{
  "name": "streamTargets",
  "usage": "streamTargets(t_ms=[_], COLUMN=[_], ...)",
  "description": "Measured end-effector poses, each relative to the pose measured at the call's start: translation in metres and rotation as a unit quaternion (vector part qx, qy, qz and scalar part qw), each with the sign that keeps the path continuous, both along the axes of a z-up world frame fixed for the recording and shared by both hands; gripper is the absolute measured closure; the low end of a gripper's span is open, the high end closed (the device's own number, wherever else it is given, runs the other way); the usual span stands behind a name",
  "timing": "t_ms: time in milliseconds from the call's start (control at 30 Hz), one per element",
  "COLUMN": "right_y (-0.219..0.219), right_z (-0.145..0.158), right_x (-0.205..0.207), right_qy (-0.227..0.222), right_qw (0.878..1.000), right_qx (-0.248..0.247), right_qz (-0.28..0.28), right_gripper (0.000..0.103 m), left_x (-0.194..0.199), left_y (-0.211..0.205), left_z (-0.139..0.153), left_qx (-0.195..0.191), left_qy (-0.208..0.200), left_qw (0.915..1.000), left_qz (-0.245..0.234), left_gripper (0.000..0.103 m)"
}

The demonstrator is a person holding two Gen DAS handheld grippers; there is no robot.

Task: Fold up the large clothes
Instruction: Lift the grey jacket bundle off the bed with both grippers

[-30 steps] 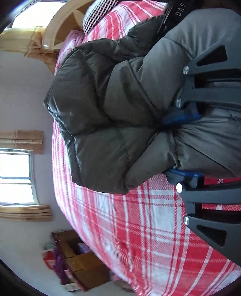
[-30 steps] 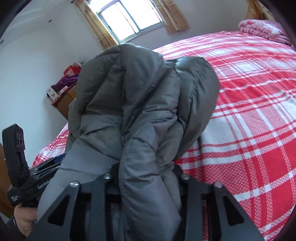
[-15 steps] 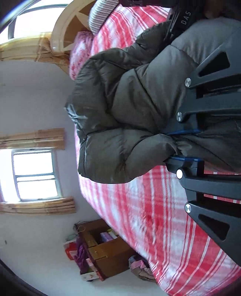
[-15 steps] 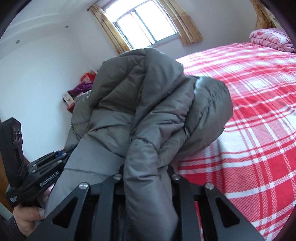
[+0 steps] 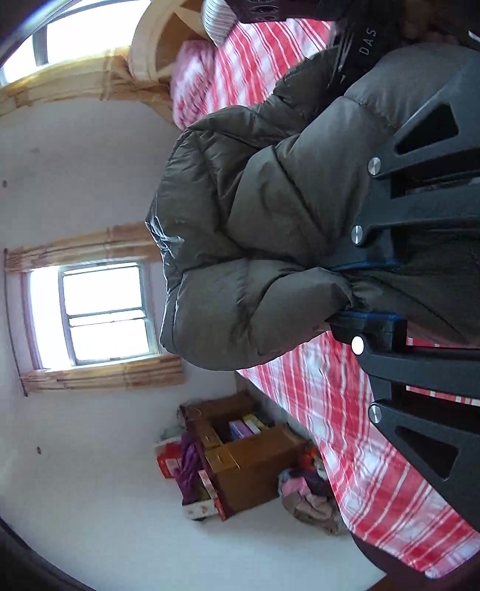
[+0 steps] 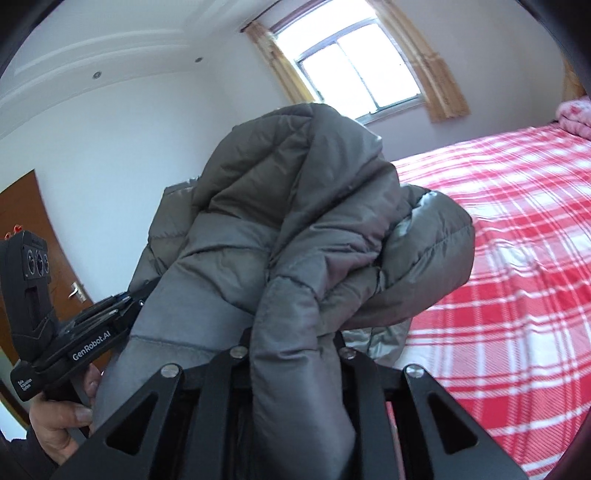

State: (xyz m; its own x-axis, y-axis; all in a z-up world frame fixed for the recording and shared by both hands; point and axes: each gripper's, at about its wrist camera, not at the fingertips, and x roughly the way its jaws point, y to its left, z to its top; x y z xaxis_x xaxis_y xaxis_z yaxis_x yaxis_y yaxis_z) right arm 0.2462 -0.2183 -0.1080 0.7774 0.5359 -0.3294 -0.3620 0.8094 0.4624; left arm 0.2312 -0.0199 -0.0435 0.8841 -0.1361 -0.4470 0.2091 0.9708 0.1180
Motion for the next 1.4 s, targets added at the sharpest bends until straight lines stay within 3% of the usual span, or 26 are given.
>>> streamTargets(t_ms=[67, 133, 200, 233, 267, 333, 433, 500, 600, 667, 800, 900, 1167, 1400], right_y=[0.009, 0.016, 0.021, 0.024, 0.027, 0.028, 0.031, 0.045, 0.052, 0.056, 0.058, 0.062, 0.081, 0.119], right_z=[-0.009, -0.029, -0.053, -0.068, -0.084, -0.105, -0.115, -0.116, -0.124, -0.126, -0.135, -0.131, -0.094, -0.055], right_x=[0.013, 0.032, 0.038, 0.043, 0.044, 0.044, 0.049, 0.053, 0.072, 0.082, 0.086, 0.085, 0.061, 0.069], right_qy=[0.020, 0.075, 0.127, 0.154, 0.171, 0.181, 0.183, 0.175, 0.171, 0.170, 0.173, 0.159, 0.096, 0.058], right_qw=[1.000, 0.997, 0.992, 0.988, 0.985, 0.983, 0.983, 0.984, 0.984, 0.983, 0.980, 0.983, 0.991, 0.991], right_qx=[-0.006, -0.006, -0.016, -0.026, -0.035, -0.029, -0.011, -0.028, -0.011, -0.007, 0.025, 0.016, -0.013, -0.033], right_qz=[0.002, 0.003, 0.001, -0.002, -0.003, -0.002, 0.012, 0.030, 0.054, 0.061, 0.091, 0.091, 0.090, 0.119], right_gripper=[0.084, 0.075, 0.052, 0.046, 0.035, 0.023, 0.022, 0.020, 0.019, 0.023, 0.064, 0.077, 0.082, 0.085], left_x=[0.013, 0.031, 0.042, 0.046, 0.047, 0.048, 0.051, 0.053, 0.057, 0.056, 0.055, 0.045, 0.009, -0.004], left_y=[0.015, 0.032, 0.045, 0.052, 0.057, 0.060, 0.063, 0.070, 0.085, 0.085, 0.084, 0.082, 0.093, 0.125], left_z=[-0.019, -0.048, -0.074, -0.086, -0.095, -0.110, -0.127, -0.135, -0.141, -0.142, -0.138, -0.131, -0.080, -0.039], left_qx=[0.000, 0.004, 0.008, 0.006, 0.006, 0.027, 0.044, 0.023, -0.009, -0.008, -0.008, -0.007, -0.006, -0.020], left_qy=[0.024, 0.059, 0.081, 0.088, 0.089, 0.078, 0.067, 0.067, 0.071, 0.068, 0.063, 0.055, 0.008, -0.010], left_qw=[0.9996, 0.9977, 0.9955, 0.9947, 0.9946, 0.9951, 0.9948, 0.9949, 0.9943, 0.9943, 0.9937, 0.9944, 0.9960, 0.9942], left_qz=[0.014, 0.035, 0.049, 0.052, 0.052, 0.054, 0.063, 0.072, 0.079, 0.082, 0.092, 0.090, 0.088, 0.105], left_gripper=[0.086, 0.086, 0.086, 0.086, 0.086, 0.086, 0.085, 0.084, 0.084, 0.084, 0.085, 0.085, 0.086, 0.086])
